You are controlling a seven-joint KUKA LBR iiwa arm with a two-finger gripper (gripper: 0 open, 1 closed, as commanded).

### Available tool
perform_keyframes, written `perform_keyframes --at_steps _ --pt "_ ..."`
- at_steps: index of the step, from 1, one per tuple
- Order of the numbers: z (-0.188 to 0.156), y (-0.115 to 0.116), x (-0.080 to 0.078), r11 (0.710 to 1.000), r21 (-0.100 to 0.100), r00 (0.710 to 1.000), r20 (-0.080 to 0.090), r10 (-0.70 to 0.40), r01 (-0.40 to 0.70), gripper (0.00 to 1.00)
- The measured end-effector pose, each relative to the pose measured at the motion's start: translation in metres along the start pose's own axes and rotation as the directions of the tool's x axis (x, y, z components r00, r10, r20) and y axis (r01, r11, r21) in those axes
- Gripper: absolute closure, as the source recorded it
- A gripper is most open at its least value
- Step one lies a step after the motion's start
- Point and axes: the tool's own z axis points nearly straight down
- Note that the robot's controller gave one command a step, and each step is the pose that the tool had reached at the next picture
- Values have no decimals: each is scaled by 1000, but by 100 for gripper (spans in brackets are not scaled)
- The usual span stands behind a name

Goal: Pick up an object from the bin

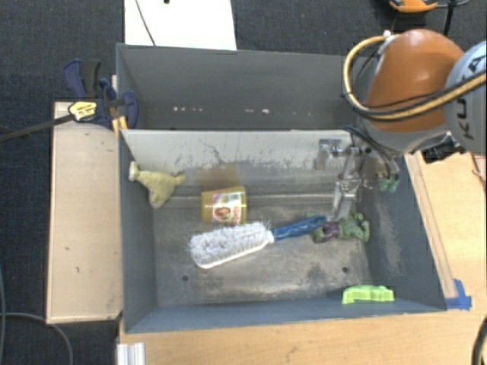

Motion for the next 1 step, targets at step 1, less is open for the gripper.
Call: perform_keyframes --at_steps 1 --pt "-5 0 -1 1000 0 1000 9 -1 0 0"
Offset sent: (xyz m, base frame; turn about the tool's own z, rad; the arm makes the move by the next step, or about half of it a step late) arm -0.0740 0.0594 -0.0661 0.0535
